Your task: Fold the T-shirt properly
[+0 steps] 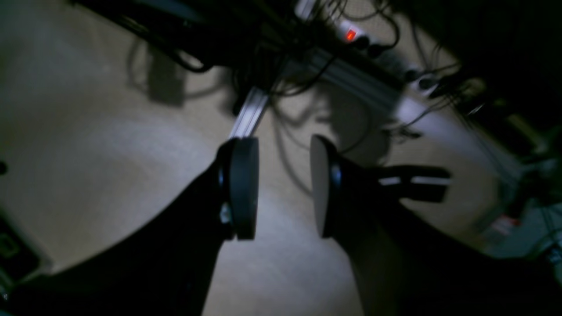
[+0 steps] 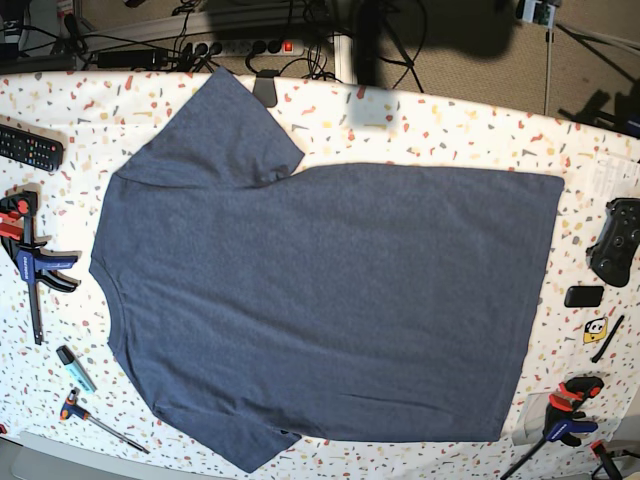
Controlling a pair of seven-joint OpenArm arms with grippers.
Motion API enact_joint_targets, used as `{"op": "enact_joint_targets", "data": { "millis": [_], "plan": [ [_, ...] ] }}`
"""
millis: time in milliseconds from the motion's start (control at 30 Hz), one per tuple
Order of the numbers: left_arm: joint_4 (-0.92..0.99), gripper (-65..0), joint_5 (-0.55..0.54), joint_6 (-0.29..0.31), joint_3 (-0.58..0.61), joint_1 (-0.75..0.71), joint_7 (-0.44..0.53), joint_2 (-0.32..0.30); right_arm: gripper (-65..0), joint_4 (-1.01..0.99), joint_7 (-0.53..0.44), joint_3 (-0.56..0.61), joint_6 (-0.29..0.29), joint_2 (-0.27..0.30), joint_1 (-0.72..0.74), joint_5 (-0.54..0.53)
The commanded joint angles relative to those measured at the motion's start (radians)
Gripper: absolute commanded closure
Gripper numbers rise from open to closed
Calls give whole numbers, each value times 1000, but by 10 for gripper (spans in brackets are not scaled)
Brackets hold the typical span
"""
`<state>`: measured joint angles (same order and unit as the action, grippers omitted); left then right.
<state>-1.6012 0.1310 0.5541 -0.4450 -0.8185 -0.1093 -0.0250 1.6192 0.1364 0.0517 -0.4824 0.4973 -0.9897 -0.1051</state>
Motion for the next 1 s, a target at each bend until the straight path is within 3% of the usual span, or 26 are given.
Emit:
{"op": "enact_joint_targets", "data": {
  "millis": [0,300,433,733,833,967],
  "plan": [
    [-51,-200,-5,1,-5,-27,18,-13,-204,59,3,-25,2,16,-35,-7],
    [-305,-200,35,0,-5,-59,-50,-110,-204,422,129,-289,4,35,-121,5],
    [-369,-200,37,0,-5,-53,-47,-168,-204,530,134,-375,10,35,-119,105],
    [-389,-207,37,1,-5,-23,6,-357,-204,604,72,-412,10,35,-119,322],
    [-389,-232,38,1,-5,5,10,-421,-204,604,62,-412,10,35,-119,338],
    [-389,-233,122,5,33,76,21,-488,-204,604,62,-412,12,34,-119,338]
  ]
}}
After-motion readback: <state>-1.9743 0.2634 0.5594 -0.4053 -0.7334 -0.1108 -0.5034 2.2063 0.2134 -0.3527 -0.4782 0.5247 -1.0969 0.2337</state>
